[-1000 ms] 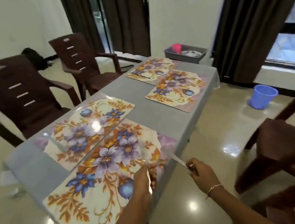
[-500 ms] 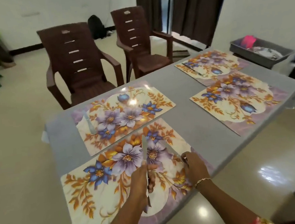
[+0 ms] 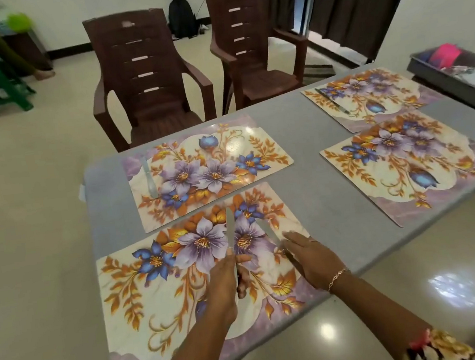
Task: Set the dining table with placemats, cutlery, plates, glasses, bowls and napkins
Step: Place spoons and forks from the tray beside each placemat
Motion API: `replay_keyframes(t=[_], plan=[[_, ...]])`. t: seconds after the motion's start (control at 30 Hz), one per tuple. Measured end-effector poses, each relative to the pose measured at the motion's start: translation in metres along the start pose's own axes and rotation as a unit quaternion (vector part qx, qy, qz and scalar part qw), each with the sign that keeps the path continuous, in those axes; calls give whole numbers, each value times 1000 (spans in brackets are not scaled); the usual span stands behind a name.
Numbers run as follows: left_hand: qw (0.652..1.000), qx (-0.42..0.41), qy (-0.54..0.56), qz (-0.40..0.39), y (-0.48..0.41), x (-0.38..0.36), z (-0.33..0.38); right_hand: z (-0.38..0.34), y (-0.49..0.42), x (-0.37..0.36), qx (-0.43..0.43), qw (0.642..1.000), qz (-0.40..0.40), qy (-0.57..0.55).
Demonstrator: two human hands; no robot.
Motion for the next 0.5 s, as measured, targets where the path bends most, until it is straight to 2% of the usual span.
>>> replay_keyframes(t=[0.03,0.1,0.2,0.5], plan=[[1000,0,3,1,1,-2,1,-3,1,-10,38,998,-48,8],[1000,-3,4,1,2,-6,2,-5,2,-21,89,991,-92,34],[1000,-8,-4,8,5,-11,2,-4,8,-33,132,986,-60,83],[1000,0,7,26,4,-17,-11,-4,14,-50,34,996,-49,67]])
Point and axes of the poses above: each hand's wrist, its own y-axis away from the middle knuckle, its own x-axis out of the back of the hand, z = x × y, the point moved 10 cm from there along -y, towards the middle knuckle, and after that the axes turned 10 degrees about z, right-handed, at the moved point
